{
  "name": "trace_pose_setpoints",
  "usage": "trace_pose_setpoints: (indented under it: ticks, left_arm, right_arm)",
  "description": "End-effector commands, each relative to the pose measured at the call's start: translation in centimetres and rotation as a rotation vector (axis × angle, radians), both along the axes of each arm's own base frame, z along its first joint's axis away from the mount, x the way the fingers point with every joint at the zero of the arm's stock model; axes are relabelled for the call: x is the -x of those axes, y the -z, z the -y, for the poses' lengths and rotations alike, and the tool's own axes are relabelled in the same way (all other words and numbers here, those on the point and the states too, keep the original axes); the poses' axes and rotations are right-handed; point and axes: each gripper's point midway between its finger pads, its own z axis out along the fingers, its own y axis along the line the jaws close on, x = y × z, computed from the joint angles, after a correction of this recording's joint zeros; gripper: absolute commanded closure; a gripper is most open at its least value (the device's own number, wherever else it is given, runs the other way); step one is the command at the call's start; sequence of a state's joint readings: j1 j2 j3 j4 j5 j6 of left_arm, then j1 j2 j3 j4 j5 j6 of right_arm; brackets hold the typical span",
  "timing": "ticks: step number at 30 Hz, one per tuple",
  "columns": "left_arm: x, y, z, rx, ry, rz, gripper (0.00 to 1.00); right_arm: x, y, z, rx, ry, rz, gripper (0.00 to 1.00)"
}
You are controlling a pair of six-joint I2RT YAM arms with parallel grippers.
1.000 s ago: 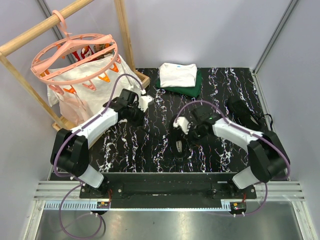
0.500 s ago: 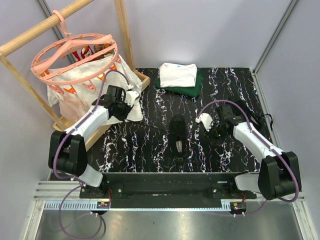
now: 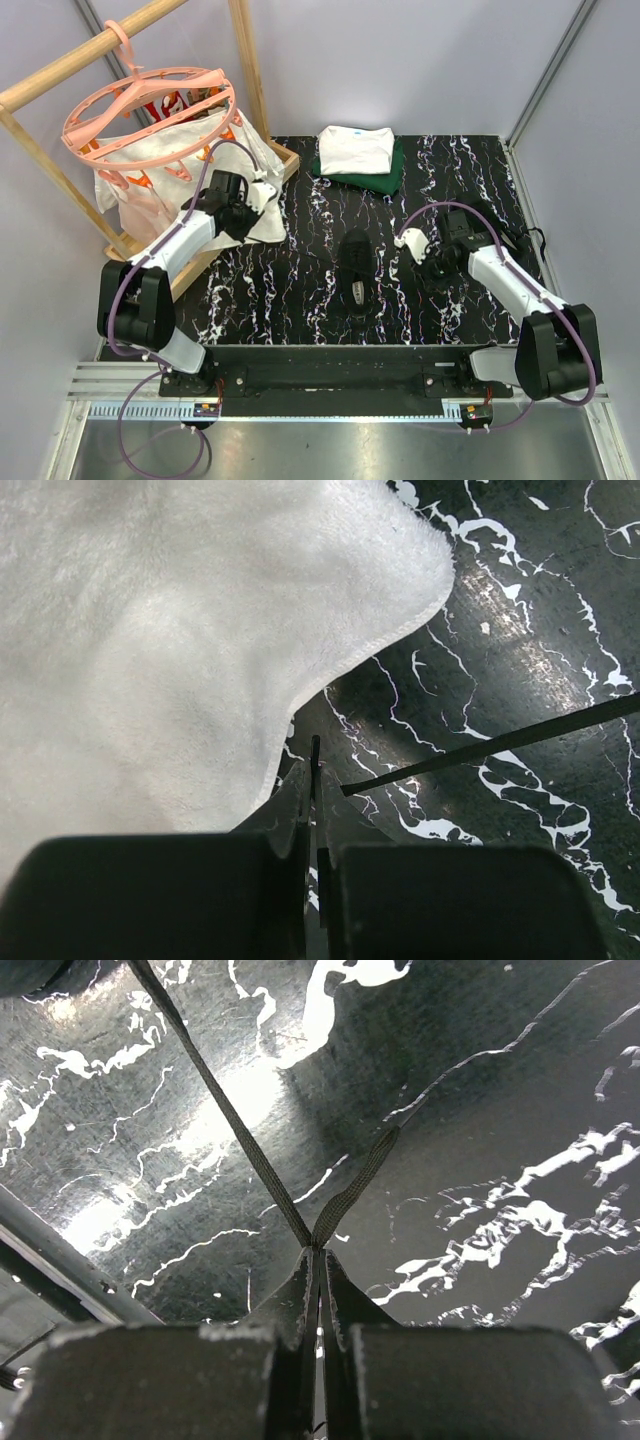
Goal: Tie the shoes
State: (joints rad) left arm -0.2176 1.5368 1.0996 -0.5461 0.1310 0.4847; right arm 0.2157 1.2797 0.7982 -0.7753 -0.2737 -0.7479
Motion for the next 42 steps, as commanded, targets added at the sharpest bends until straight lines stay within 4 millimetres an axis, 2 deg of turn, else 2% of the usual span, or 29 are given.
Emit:
trace_pose_setpoints:
  ticks: [1, 3, 4, 6, 8, 12, 14, 15, 16, 17, 18, 19, 20, 21, 22, 23, 25, 26, 27, 28, 29, 30, 31, 33, 35, 38, 39, 41, 42]
  left_arm:
    - [0.6, -0.4, 2.4, 0.059, 0.128, 0.003, 1.00]
    - [2.1, 0.5, 3.9, 0.055, 0.211, -0.034, 1.00]
    - [3.0, 0.9, 5.3, 0.051, 0.256, -0.044, 1.00]
    - [4.6, 2.8, 6.5, 0.044, 0.299, -0.088, 1.00]
    - [4.9, 4.0, 6.9, 0.039, 0.288, -0.105, 1.00]
    - [4.6, 6.2, 7.2, 0.012, 0.258, -0.133, 1.00]
    - [4.4, 6.6, 7.4, 0.005, 0.259, -0.135, 0.91]
    - [4.3, 6.6, 7.6, 0.008, 0.264, -0.136, 0.78]
    - [4.3, 6.4, 7.8, 0.019, 0.275, -0.135, 0.71]
    - [4.2, 5.9, 8.0, 0.029, 0.285, -0.123, 0.65]
    - [4.1, 4.6, 8.2, 0.042, 0.292, -0.086, 0.54]
    - [4.0, 3.8, 8.2, 0.050, 0.298, -0.062, 0.49]
    - [4.0, 2.9, 8.3, 0.060, 0.310, -0.039, 0.45]
    - [4.1, 1.0, 8.5, 0.082, 0.323, 0.014, 0.35]
    - [4.1, -0.1, 8.6, 0.092, 0.337, 0.045, 0.31]
    - [4.3, -2.3, 8.7, 0.111, 0.355, 0.110, 0.29]
    - [4.9, -4.1, 8.8, 0.126, 0.396, 0.167, 0.22]
    - [5.2, -6.2, 8.6, 0.137, 0.407, 0.232, 0.20]
    - [5.5, -7.1, 8.7, 0.145, 0.430, 0.265, 0.18]
    - [5.9, -7.9, 8.7, 0.153, 0.444, 0.291, 0.13]
    - [6.4, -9.7, 8.7, 0.169, 0.462, 0.351, 0.11]
    - [6.9, -10.7, 9.2, 0.195, 0.501, 0.388, 0.09]
    - [7.4, -10.8, 9.4, 0.219, 0.512, 0.406, 0.07]
    - [8.3, -12.9, 10.5, 0.301, 0.558, 0.491, 0.02]
    - [10.2, -12.6, 12.3, 0.352, 0.701, 0.500, 0.03]
    - [10.8, -10.4, 14.1, 0.256, 0.844, 0.469, 0.03]
    - [11.2, -9.3, 14.1, 0.234, 0.875, 0.423, 0.05]
    - [11.1, -7.6, 14.7, 0.244, 0.874, 0.333, 0.09]
    - [10.8, -7.7, 15.0, 0.268, 0.837, 0.302, 0.13]
  right_arm:
    - [-0.4, 1.2, -0.3, -0.013, 0.020, -0.043, 1.00]
    - [-1.3, 1.4, -0.6, -0.019, 0.031, -0.054, 1.00]
    - [-1.5, 2.2, -0.7, -0.017, 0.044, -0.082, 1.00]
    - [-2.2, 2.4, -1.0, -0.023, 0.051, -0.099, 1.00]
    - [-2.5, 3.1, -1.2, -0.027, 0.056, -0.122, 1.00]
    - [-3.2, 3.3, -1.4, -0.031, 0.059, -0.128, 0.91]
    - [-3.2, 3.3, -1.5, -0.034, 0.066, -0.133, 0.83]
    - [-3.3, 3.1, -1.5, -0.037, 0.068, -0.131, 0.76]
    - [-3.4, 2.6, -1.6, -0.042, 0.075, -0.119, 0.64]
    - [-3.7, 2.0, -1.6, -0.045, 0.079, -0.105, 0.55]
    - [-3.7, 1.4, -1.6, -0.046, 0.082, -0.098, 0.49]
    - [-3.9, 0.2, -1.7, -0.059, 0.101, -0.067, 0.38]
    - [-4.4, -0.9, -1.8, -0.071, 0.115, -0.038, 0.33]
    - [-4.4, -2.5, -2.1, -0.099, 0.133, -0.004, 0.28]
    - [-4.6, -3.6, -2.3, -0.118, 0.141, 0.022, 0.22]
    - [-5.0, -5.0, -2.6, -0.140, 0.145, 0.057, 0.20]
    - [-5.1, -7.9, -3.0, -0.190, 0.154, 0.138, 0.15]
    - [-5.3, -9.2, -3.2, -0.208, 0.152, 0.177, 0.13]
    - [-5.3, -10.9, -3.2, -0.231, 0.152, 0.233, 0.12]
    - [-5.3, -11.8, -3.2, -0.242, 0.150, 0.265, 0.11]
    - [-5.5, -12.7, -3.4, -0.258, 0.142, 0.303, 0.07]
    - [-5.3, -14.0, -3.5, -0.280, 0.132, 0.356, 0.03]
    - [-5.1, -14.2, -3.6, -0.294, 0.121, 0.373, 0.00]
    - [-4.9, -15.3, -4.9, -0.364, 0.057, 0.426, 0.00]
    - [-4.2, -15.0, -5.9, -0.416, 0.002, 0.409, 0.00]
    - [-3.5, -12.7, -6.3, -0.363, -0.187, 0.384, 0.00]
    - [-4.3, -10.7, -5.9, -0.314, -0.212, 0.351, 0.01]
    - [-6.1, -8.7, -4.9, -0.228, -0.153, 0.296, 0.11]
    - [-7.0, -6.0, -4.6, -0.194, -0.114, 0.195, 0.21]
